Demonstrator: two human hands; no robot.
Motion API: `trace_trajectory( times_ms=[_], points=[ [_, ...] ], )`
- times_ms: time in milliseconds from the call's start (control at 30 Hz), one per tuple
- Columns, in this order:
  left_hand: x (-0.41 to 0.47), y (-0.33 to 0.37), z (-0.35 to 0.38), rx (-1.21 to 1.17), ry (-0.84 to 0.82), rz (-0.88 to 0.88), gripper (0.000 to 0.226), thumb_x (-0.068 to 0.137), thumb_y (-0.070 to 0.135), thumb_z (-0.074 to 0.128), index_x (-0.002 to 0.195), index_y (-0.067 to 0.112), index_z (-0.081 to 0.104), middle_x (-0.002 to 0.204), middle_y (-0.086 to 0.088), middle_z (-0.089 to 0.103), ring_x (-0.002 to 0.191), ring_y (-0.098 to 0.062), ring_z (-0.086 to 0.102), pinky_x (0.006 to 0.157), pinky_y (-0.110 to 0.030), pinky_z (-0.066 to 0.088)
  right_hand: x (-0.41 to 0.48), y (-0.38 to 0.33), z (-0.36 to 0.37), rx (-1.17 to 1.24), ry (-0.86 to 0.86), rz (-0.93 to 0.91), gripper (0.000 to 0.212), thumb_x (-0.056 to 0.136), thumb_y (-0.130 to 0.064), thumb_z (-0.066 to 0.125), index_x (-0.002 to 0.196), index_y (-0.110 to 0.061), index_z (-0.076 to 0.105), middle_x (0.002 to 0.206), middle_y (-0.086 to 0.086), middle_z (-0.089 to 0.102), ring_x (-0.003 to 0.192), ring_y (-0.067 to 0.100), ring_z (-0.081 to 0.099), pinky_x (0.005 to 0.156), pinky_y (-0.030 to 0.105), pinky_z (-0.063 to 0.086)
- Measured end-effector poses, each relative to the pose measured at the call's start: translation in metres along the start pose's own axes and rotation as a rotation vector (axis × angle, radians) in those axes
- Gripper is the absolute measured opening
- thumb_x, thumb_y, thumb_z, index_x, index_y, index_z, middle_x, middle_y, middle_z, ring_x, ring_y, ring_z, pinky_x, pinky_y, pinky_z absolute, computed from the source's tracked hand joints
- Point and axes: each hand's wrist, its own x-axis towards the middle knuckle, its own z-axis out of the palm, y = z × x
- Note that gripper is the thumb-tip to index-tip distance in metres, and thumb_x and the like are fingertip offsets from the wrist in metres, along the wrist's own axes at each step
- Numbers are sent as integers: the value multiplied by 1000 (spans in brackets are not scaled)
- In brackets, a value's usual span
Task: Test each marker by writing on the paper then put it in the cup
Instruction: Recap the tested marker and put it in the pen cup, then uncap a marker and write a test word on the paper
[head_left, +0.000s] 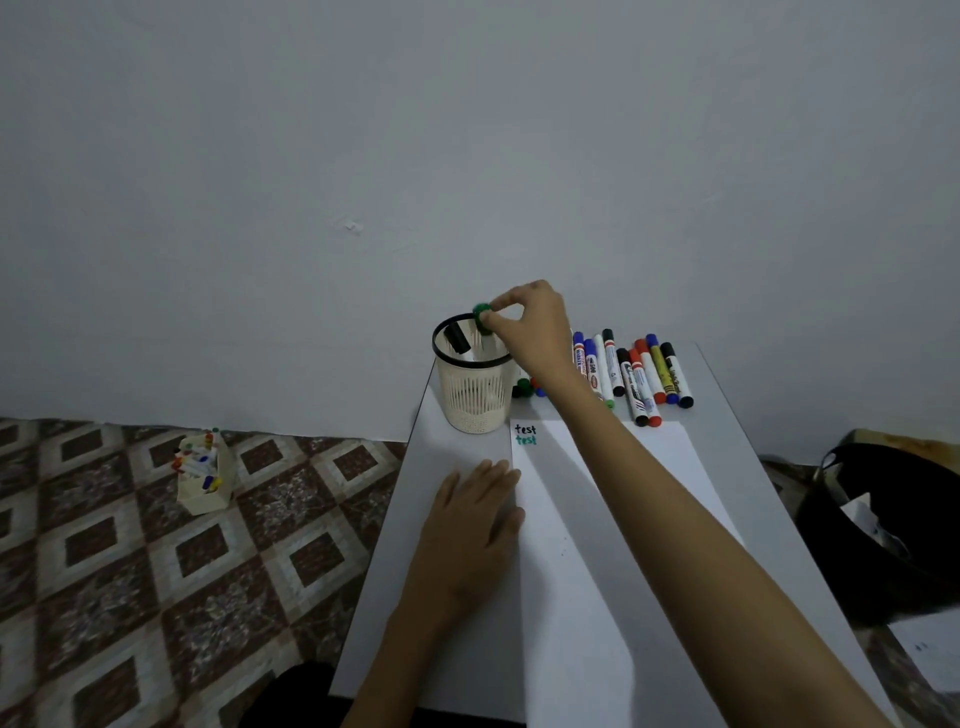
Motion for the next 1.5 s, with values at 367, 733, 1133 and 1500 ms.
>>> trace_trajectory(
  times_ms=[367,733,1133,1500],
  points=[
    [0,0,-1,20,12,7,56,88,47,26,138,27,41,149,8,32,136,3,14,116,-28,1,-11,119,-81,-314,281,376,31,87,-6,52,114,-13,66,120,13,60,104,30,57,75,36,49],
    [1,1,-1,-3,16,7,67,82,54,20,137,25,43,148,7,33,134,4,15,116,-29,3,-47,176,-98,-394,256,415,30,83,-10,64,113,-8,67,105,18,63,92,34,58,73,37,50],
    [1,1,-2,-91,93,-4,66,80,56,31,131,20,51,139,7,45,132,-4,33,114,-25,9,-64,82,-112,575,857,126,12,92,-23,59,103,-19,61,104,14,59,74,14,57,54,25,49],
    [-2,11,-17,-432,190,-55,37,91,43,48,121,23,54,100,14,60,90,-3,57,76,-11,42,-139,19,-51,721,-231,191,19,93,-16,57,99,1,64,74,-1,67,63,16,62,48,22,49]
  ],
)
